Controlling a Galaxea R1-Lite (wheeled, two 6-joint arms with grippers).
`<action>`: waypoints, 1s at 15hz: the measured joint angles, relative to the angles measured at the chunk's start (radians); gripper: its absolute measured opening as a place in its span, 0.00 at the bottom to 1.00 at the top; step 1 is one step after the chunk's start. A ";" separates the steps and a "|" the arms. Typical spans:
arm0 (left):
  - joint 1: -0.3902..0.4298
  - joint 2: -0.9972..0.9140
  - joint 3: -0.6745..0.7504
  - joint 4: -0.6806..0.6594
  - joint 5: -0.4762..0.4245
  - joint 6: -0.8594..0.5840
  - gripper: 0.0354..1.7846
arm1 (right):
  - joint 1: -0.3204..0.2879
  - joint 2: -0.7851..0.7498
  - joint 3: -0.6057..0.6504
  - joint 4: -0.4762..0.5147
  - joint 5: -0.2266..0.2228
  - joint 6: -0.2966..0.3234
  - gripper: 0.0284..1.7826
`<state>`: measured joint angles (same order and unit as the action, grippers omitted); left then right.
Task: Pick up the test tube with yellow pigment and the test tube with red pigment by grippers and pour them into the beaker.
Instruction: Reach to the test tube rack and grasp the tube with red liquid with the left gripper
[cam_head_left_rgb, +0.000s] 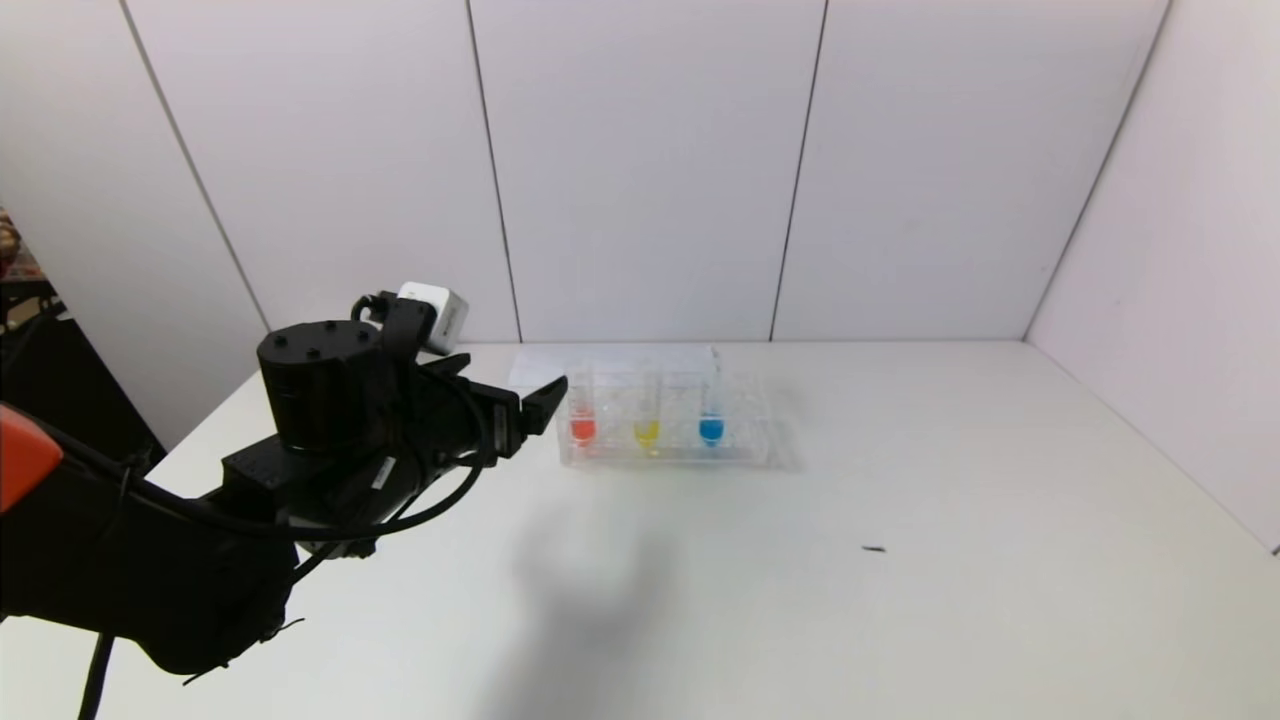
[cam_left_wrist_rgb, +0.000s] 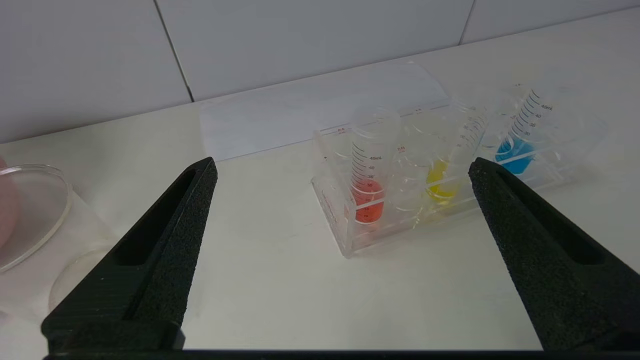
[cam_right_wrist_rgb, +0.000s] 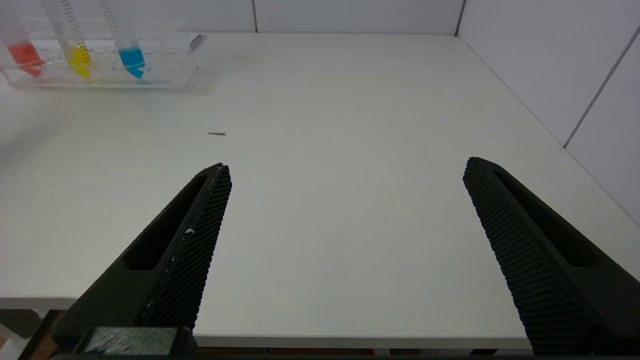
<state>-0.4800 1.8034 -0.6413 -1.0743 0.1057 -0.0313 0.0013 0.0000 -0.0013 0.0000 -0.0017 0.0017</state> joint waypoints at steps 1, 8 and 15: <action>-0.009 0.017 -0.007 -0.016 0.010 0.000 0.99 | 0.000 0.000 0.000 0.000 0.000 0.000 0.95; -0.050 0.130 -0.049 -0.078 0.073 0.001 0.99 | 0.000 0.000 0.000 0.000 0.000 0.000 0.95; -0.095 0.235 -0.122 -0.111 0.176 -0.004 0.99 | 0.000 0.000 0.000 0.000 0.000 0.000 0.95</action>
<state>-0.5749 2.0387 -0.7630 -1.1849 0.2819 -0.0355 0.0009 0.0000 -0.0013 0.0000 -0.0017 0.0017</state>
